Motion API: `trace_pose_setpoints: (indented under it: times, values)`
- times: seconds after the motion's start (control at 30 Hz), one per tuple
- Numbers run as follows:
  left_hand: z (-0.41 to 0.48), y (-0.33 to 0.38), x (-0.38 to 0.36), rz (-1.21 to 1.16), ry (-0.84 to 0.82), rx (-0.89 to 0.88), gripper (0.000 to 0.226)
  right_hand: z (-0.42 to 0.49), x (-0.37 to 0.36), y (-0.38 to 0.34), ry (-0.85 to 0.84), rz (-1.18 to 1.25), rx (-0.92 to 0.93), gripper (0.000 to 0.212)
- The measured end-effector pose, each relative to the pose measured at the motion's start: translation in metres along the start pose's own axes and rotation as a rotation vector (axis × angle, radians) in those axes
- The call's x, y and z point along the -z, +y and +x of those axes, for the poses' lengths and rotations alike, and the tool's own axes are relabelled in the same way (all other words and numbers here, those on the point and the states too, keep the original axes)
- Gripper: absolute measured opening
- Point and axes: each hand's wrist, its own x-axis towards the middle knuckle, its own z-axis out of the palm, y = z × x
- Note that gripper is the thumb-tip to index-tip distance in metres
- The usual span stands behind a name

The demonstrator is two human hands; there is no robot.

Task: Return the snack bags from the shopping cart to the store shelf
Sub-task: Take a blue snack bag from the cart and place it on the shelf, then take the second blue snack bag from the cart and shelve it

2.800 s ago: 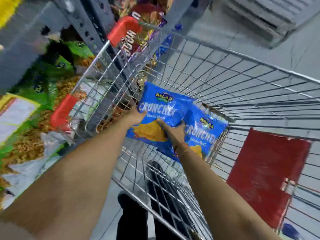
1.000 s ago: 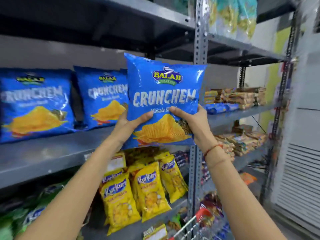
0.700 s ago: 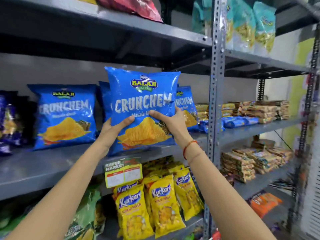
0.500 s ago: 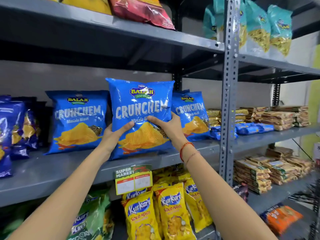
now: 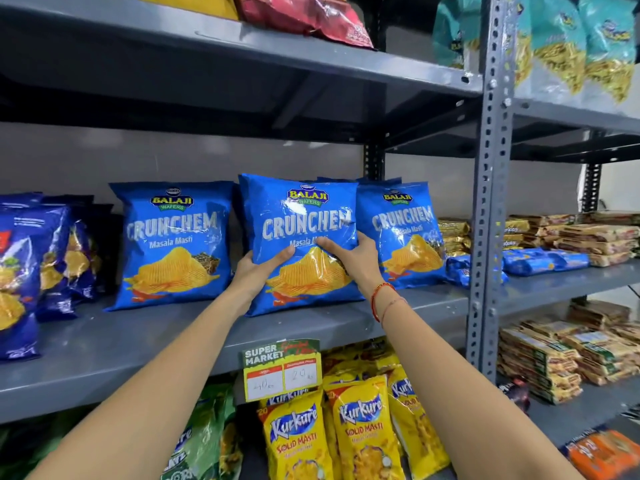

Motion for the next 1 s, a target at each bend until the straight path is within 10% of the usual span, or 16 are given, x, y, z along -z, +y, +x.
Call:
trace_pose_setpoints:
  times: [0.3, 0.53, 0.7, 1.0]
  values:
    - [0.002, -0.007, 0.001, 0.228, 0.086, 0.048, 0.093, -0.018, 0.011, 0.001, 0.061, -0.207, -0.062, 0.071]
    - [-0.061, 0.001, -0.036, 0.319, 0.410, -0.470, 0.056, -0.076, 0.067, 0.006, 0.240, -0.095, 0.002, 0.038]
    - [-0.122, -0.031, -0.100, 0.342, 0.155, -0.675, 0.032, -0.139, 0.118, 0.038, 0.392, -0.110, -0.066, 0.020]
    - [-0.227, -0.157, -0.238, 0.359, -0.513, -0.421, 0.026, -0.287, 0.227, 0.138, 0.695, -0.233, -0.472, 0.023]
